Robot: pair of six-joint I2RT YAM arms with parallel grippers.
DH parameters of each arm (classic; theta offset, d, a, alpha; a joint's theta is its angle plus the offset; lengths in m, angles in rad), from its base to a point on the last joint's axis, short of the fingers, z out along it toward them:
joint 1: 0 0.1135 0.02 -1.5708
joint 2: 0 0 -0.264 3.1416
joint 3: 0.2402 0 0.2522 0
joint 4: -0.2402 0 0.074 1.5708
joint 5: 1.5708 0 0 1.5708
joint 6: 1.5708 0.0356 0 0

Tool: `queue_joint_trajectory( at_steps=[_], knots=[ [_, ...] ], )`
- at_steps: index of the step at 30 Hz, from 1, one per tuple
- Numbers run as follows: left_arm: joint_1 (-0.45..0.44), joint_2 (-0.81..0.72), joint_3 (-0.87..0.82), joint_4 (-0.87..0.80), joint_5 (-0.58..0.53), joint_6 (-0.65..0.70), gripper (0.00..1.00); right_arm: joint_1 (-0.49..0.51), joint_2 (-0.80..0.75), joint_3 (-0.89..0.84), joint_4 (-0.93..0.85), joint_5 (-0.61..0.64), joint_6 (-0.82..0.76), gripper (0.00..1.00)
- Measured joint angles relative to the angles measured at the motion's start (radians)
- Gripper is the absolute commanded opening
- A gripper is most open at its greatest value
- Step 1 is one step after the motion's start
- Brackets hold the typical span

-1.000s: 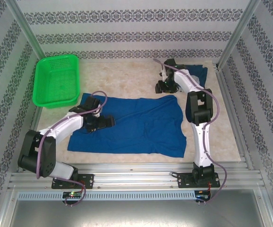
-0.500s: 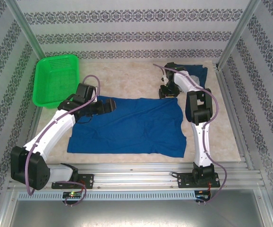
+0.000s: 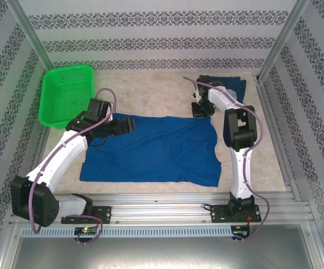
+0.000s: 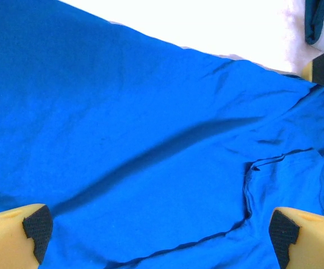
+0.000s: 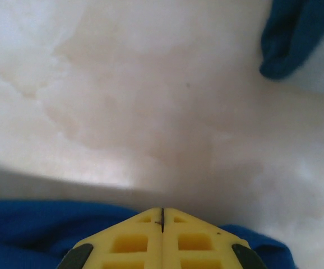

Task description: Fold and stack the t-shirts

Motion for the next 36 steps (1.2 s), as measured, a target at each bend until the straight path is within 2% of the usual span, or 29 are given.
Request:
queue_joint_trajectory(
  at_steps=[10,25,26,29,30,33,36],
  knots=[
    [0.013,0.0,-0.007,0.013,-0.004,0.0,1.0,0.069,-0.378,-0.303,0.233,-0.008,0.034,0.0],
    [0.017,0.0,-0.078,0.047,-0.008,0.0,1.0,0.282,-0.607,-0.785,0.319,-0.008,0.208,0.0],
    [0.017,0.0,-0.083,0.051,-0.008,0.0,1.0,0.289,-0.614,-0.812,0.321,-0.008,0.224,0.06],
    [0.017,0.0,-0.101,0.055,-0.008,0.0,1.0,0.294,-0.617,-0.878,0.323,-0.009,0.266,0.36],
    [0.017,0.0,-0.106,0.056,-0.008,-0.001,1.0,0.294,-0.617,-0.892,0.32,-0.01,0.274,0.43],
    [0.017,0.002,-0.112,0.058,-0.008,0.0,1.0,0.289,-0.633,-0.895,0.325,-0.03,0.286,0.53],
    [0.017,0.003,-0.113,0.059,-0.007,-0.001,1.0,0.264,-0.675,-0.857,0.326,-0.068,0.286,0.54]
  ],
)
